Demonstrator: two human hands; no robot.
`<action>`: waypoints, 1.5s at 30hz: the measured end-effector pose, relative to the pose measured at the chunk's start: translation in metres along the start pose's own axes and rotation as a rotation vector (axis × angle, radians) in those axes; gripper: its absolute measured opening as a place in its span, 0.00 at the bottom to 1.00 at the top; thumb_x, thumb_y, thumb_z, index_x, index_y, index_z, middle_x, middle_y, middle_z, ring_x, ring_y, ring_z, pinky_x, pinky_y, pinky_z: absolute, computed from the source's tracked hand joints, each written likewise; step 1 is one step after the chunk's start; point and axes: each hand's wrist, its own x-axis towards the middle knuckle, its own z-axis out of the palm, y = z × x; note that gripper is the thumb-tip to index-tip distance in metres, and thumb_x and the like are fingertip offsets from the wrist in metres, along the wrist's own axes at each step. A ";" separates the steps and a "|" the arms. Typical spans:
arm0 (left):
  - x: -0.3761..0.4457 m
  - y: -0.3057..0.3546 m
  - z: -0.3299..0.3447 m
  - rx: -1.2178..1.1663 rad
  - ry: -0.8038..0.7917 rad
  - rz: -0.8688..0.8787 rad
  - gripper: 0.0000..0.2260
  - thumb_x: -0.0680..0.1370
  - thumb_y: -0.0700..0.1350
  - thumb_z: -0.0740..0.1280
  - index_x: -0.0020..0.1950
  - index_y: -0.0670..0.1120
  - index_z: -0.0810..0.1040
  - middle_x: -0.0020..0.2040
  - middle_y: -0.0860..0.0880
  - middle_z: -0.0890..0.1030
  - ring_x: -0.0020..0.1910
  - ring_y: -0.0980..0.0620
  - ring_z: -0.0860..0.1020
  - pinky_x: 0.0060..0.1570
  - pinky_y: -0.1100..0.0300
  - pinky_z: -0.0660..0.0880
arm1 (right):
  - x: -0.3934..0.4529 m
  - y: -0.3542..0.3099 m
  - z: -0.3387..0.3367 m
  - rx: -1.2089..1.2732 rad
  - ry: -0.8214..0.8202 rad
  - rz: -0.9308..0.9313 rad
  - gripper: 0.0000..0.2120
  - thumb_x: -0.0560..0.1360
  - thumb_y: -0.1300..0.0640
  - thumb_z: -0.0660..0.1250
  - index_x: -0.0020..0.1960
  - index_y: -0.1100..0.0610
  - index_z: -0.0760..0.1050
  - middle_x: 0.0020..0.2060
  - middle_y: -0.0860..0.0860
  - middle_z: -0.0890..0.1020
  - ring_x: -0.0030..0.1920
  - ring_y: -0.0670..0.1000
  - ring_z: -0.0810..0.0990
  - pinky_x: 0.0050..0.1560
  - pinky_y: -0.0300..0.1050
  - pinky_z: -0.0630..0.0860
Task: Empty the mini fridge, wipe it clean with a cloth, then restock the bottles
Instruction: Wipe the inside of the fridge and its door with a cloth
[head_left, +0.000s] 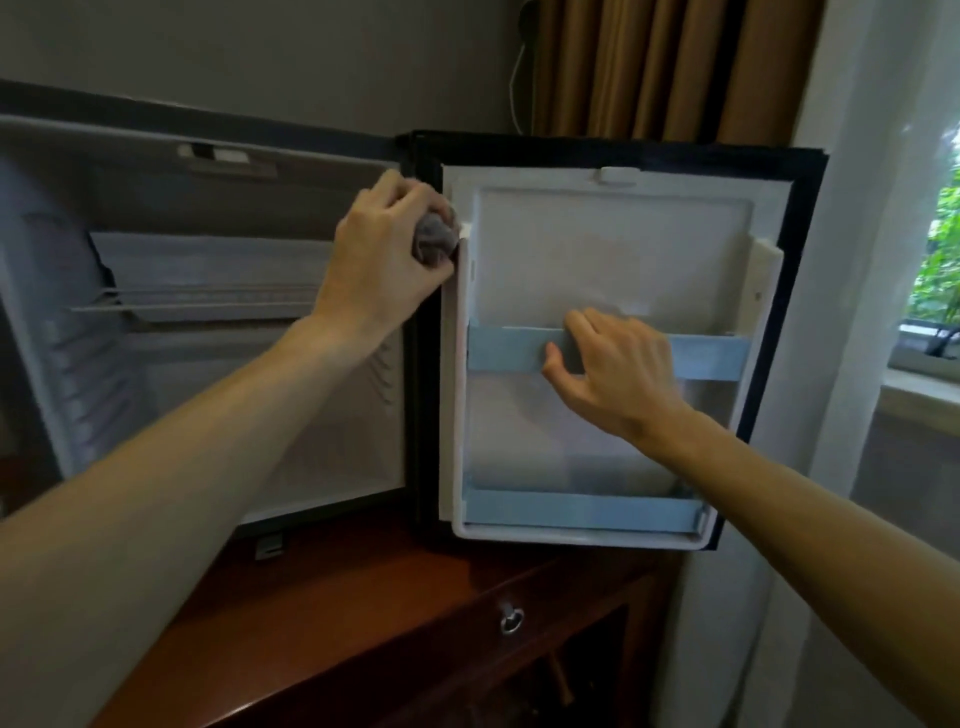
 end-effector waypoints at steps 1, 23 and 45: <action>-0.007 0.001 0.004 -0.015 0.002 -0.011 0.17 0.71 0.44 0.75 0.58 0.47 0.79 0.57 0.48 0.76 0.54 0.48 0.77 0.54 0.49 0.78 | 0.000 0.001 0.000 -0.008 -0.002 -0.002 0.15 0.77 0.45 0.61 0.38 0.54 0.63 0.31 0.52 0.73 0.30 0.52 0.63 0.33 0.44 0.58; -0.015 0.012 0.009 -0.056 0.064 -0.049 0.14 0.72 0.41 0.75 0.56 0.47 0.79 0.56 0.49 0.75 0.53 0.51 0.78 0.55 0.54 0.79 | 0.000 0.007 0.009 0.044 0.009 -0.002 0.15 0.77 0.45 0.58 0.38 0.55 0.65 0.33 0.55 0.75 0.30 0.58 0.71 0.33 0.46 0.62; -0.042 0.016 0.018 -0.044 0.043 -0.081 0.12 0.71 0.41 0.75 0.53 0.47 0.80 0.53 0.49 0.78 0.49 0.54 0.78 0.52 0.65 0.75 | -0.001 0.006 0.007 0.065 0.038 0.007 0.15 0.77 0.45 0.61 0.37 0.55 0.65 0.32 0.52 0.74 0.29 0.52 0.67 0.33 0.44 0.59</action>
